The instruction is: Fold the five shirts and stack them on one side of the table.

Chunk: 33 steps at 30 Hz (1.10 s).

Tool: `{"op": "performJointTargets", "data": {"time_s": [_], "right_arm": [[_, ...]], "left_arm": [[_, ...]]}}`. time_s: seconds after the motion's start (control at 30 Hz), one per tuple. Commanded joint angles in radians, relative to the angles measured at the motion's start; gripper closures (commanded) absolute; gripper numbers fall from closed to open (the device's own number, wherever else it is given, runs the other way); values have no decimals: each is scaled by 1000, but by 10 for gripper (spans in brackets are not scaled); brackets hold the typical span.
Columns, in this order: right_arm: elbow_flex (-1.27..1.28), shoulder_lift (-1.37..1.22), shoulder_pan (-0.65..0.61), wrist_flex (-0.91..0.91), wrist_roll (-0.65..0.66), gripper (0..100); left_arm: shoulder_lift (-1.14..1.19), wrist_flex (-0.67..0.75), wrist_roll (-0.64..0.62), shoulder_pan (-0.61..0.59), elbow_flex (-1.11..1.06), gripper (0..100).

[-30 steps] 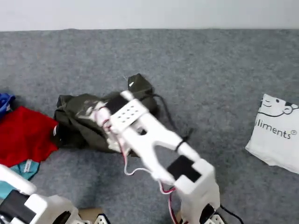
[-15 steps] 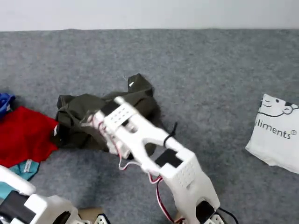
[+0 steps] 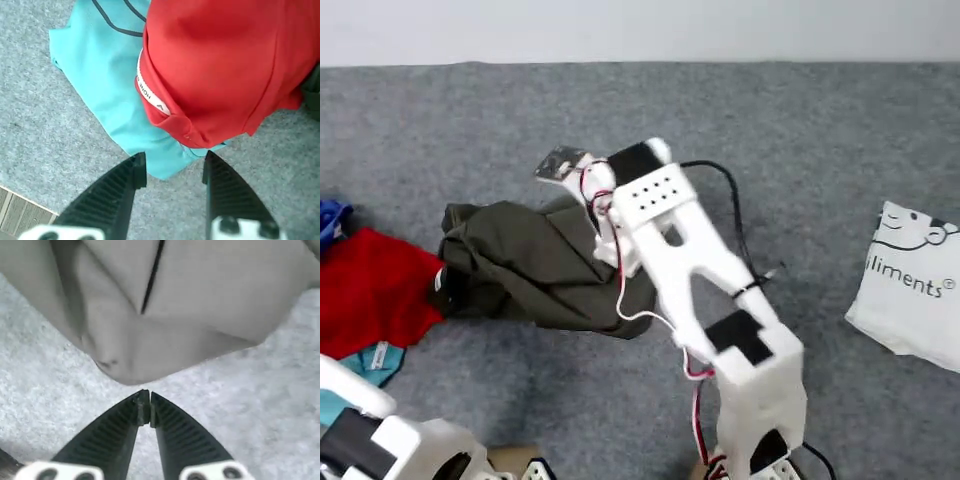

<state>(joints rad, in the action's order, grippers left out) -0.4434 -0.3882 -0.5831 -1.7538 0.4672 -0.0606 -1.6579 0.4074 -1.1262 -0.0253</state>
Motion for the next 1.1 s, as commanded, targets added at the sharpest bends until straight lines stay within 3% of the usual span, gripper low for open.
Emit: {"op": "performJointTargets", "data": {"time_s": [0.0,0.23,0.37,0.6,0.7,0.87,1.07], "right_arm": [[55,122,-50,-44,15,962],[92,107,-260,-22,-58,758],[91,10,-331,27,-87,757],[31,-202,-338,114,-89,757],[-17,-268,-331,113,-89,778],[-80,-298,-285,105,-83,998],[-189,-266,-174,-47,-29,987]], "left_arm": [[-20,12,3,3,5,808],[-20,11,3,-2,4,808],[-20,-11,3,0,4,808],[-20,-28,3,-5,4,808],[-20,-29,3,-5,4,808],[-20,-29,3,-5,4,808],[-20,-29,3,-5,4,808]]}}
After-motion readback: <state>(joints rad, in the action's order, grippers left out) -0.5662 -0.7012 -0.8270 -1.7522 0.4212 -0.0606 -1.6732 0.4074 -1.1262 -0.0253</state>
